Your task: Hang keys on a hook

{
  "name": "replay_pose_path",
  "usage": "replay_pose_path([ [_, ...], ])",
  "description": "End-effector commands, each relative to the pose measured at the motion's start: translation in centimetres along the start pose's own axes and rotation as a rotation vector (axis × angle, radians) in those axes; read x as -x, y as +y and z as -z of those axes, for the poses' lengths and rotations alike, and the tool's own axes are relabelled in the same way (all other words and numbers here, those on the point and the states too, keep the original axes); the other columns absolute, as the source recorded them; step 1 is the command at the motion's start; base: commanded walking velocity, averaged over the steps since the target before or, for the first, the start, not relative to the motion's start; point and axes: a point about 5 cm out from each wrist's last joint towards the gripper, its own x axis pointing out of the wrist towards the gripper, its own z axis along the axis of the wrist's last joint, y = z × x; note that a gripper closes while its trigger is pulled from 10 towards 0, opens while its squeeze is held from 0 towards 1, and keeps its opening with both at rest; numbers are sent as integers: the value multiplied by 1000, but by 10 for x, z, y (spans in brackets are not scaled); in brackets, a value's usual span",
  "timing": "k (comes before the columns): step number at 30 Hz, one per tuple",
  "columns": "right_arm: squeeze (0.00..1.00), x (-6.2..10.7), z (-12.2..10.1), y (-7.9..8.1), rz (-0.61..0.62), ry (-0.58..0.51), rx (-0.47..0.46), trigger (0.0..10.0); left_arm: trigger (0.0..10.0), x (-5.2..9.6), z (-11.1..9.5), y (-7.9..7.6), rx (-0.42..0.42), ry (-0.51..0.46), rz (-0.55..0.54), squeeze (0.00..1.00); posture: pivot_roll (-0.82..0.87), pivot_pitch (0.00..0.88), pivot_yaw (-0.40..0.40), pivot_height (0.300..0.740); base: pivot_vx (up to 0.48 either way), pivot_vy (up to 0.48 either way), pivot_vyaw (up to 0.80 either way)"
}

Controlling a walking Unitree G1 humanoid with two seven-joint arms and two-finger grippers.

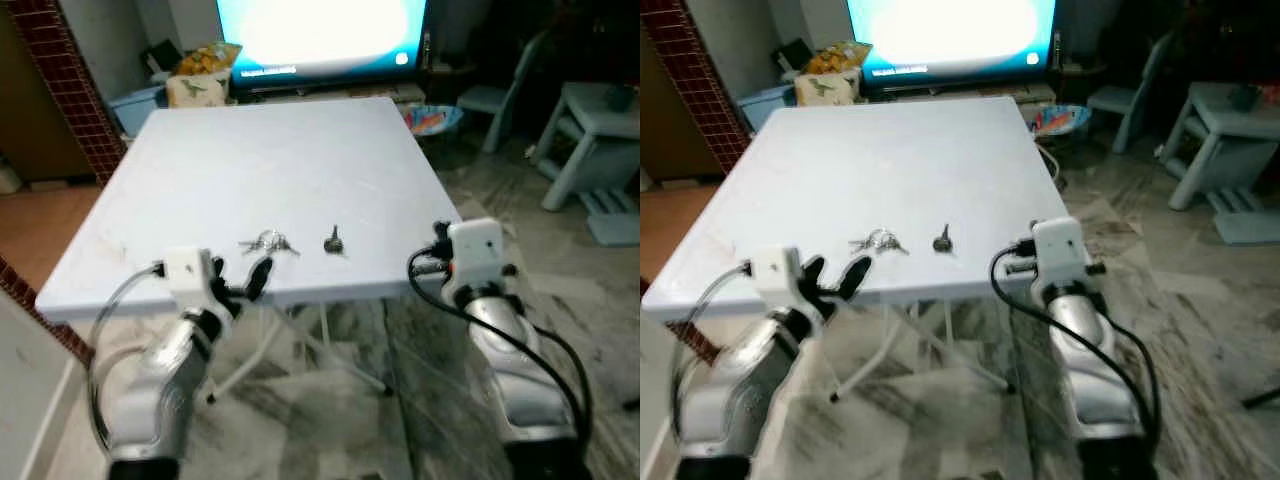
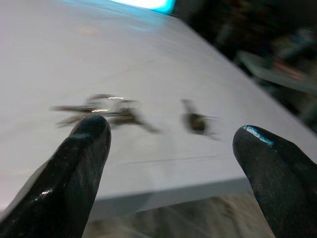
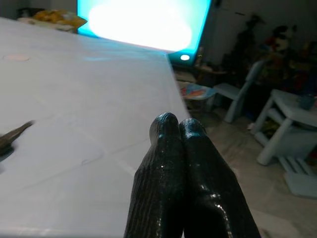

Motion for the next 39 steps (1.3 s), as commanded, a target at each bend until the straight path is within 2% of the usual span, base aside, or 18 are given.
replay_pose_path([
  [1, 0, -2, -7, 11, -28, -26, -17, 10000, 10000, 4, -8, 12, -35, -10, -41, 0, -36, 9, 58, 740, 330, 326, 0],
  [12, 0, -1, -5, 13, -34, -19, -23, 10000, 10000, 5, -7, 13, -31, -3, -48, 0, -30, 11, 60, 740, 226, 344, 0],
  [22, 0, 2, -3, 12, -25, -10, -9, 10000, 10000, 5, -3, 9, -71, 41, -17, 0, -30, 18, 63, 740, 0, 0, 0],
  [23, 612, 2, -2, 13, -31, -8, -19, 10000, 10000, 5, -2, 9, -79, 43, -10, 0, -30, 18, 63, 740, 0, 0, 0],
  [24, 612, 3, -1, 13, -34, -4, -26, 10000, 10000, 6, -2, 8, -86, 45, -1, 0, -30, 18, 63, 740, 0, 0, 0],
  [25, 1000, 3, -1, 13, -36, 0, -36, 10000, 10000, 6, -2, 7, -90, 47, 6, 0, -29, 19, 62, 740, 0, 0, 0],
  [30, 1000, 4, 5, 13, -15, 46, -67, 10000, 10000, 8, 2, 5, -108, 66, 30, 0, -28, 21, 63, 740, 0, 0, 0],
  [35, 1000, 5, 8, 9, 12, 72, -47, 10000, 10000, 9, 3, 1, -127, 72, 51, 0, -28, 24, 63, 740, 0, 0, 0],
  [39, 1000, 6, 15, 8, 9, 111, -81, 10000, 10000, 10, 6, -2, -123, 87, 80, 0, -29, 24, 64, 740, 0, 0, 0],
])
